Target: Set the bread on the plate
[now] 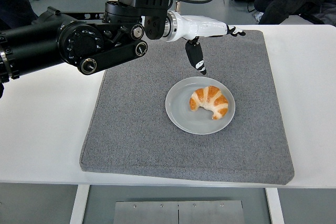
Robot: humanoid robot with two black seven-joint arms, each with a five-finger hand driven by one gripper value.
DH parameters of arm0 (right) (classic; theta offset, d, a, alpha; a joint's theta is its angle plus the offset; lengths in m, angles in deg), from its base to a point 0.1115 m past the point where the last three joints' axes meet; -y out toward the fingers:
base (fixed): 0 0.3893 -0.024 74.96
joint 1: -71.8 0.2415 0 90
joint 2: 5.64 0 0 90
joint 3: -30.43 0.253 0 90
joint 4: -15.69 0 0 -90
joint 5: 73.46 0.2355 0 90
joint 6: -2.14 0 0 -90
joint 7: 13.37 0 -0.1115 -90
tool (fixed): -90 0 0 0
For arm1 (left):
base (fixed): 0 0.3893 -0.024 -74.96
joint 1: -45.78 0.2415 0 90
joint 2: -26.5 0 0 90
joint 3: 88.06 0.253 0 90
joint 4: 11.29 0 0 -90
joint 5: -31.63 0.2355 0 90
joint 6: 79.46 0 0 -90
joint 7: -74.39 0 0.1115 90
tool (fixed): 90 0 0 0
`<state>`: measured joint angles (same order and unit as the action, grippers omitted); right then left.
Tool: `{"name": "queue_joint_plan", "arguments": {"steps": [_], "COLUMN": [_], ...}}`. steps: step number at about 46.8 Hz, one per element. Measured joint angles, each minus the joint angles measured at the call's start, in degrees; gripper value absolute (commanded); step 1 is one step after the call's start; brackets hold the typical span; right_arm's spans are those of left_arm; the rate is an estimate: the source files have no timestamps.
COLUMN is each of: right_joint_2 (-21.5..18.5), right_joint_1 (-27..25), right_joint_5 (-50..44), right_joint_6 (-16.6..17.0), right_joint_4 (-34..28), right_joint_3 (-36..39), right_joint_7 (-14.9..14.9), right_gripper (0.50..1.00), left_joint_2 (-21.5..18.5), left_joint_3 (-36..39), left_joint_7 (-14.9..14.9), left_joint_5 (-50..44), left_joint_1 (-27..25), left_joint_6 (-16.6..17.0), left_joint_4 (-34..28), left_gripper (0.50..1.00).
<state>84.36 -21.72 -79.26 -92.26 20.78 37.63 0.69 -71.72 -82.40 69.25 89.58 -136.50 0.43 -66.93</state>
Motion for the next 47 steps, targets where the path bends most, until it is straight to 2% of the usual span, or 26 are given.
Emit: {"name": "queue_joint_plan", "arguments": {"steps": [14,21,34,38,42,47], "right_joint_2": [0.0,0.0,0.0,0.0,0.0,0.0], "right_joint_1": [0.2,0.2,0.4,0.4,0.4,0.4], "right_joint_5": [-0.1,-0.1,-0.2,-0.2,-0.2,-0.2], "right_joint_6": [-0.1,-0.2,-0.3,-0.4,-0.5,-0.5], "right_joint_4": [0.0,-0.2,-0.8,-0.9,-1.0,-1.0], "right_joint_3": [-0.2,-0.2,-0.3,-0.3,-0.3,-0.3], "right_joint_7": [-0.1,-0.1,0.0,0.0,0.0,0.0], "right_gripper": [1.0,1.0,1.0,1.0,1.0,1.0], "left_joint_2": [-7.1,-8.8,-7.7,-6.0,-3.9,-1.6], "left_joint_3": [-8.0,-10.9,-23.5,-25.8,-27.0,-28.8], "left_joint_7": [0.5,0.1,0.5,0.4,0.1,-0.1], "left_joint_5": [-16.2,-24.0,-37.0,-40.7,-44.2,-48.3], "left_joint_1": [0.2,3.6,12.5,14.1,15.4,16.9], "left_joint_6": [0.0,0.0,0.4,0.4,-0.2,-2.7], "left_joint_4": [1.5,6.2,18.0,21.4,25.9,29.9], "left_gripper": [0.98,0.98,0.98,0.98,0.978,0.98]}}
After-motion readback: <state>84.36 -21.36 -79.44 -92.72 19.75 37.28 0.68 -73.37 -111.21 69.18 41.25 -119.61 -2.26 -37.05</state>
